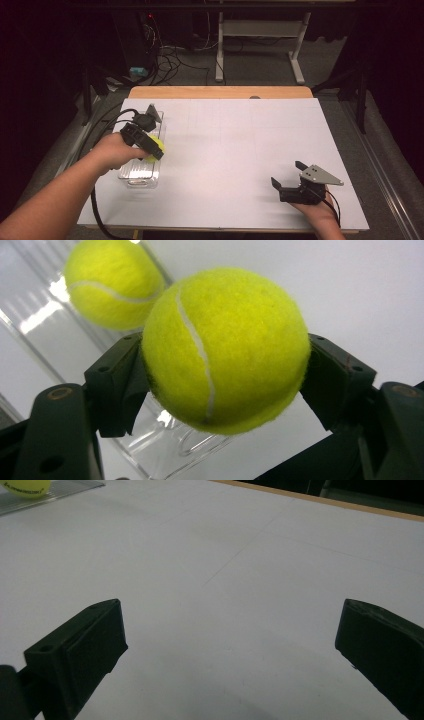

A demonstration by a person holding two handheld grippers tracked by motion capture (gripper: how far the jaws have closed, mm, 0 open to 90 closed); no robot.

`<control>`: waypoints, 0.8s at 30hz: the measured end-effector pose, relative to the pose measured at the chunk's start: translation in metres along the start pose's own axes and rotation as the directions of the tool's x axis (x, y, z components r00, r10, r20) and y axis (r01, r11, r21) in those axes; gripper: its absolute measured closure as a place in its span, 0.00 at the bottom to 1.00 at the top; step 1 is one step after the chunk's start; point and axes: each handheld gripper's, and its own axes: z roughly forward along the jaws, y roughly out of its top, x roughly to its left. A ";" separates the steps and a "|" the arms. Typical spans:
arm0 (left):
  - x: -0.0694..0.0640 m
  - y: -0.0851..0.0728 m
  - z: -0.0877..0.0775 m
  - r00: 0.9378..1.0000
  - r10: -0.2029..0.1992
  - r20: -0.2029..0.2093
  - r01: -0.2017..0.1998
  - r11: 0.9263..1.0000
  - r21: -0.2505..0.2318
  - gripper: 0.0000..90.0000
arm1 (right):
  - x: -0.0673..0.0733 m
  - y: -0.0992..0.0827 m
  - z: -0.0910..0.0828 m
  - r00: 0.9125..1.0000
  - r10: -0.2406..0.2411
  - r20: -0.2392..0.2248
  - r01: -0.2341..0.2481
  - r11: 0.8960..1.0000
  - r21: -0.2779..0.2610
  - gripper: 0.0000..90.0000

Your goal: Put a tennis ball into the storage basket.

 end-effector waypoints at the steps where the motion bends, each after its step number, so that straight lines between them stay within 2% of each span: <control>1: 0.003 -0.002 0.000 1.000 -0.008 -0.002 0.008 1.000 0.000 0.29 | 0.000 0.000 0.000 1.000 -0.001 0.001 0.001 1.000 0.000 0.00; 11: 0.023 -0.015 0.006 0.998 -0.058 -0.009 0.058 0.998 0.020 0.29 | 0.002 0.000 0.002 1.000 -0.009 -0.006 0.009 1.000 0.008 0.00; 24: 0.033 -0.023 0.030 0.996 -0.089 -0.002 0.089 0.995 0.050 0.29 | 0.004 -0.001 0.003 1.000 -0.014 -0.009 0.014 1.000 0.014 0.00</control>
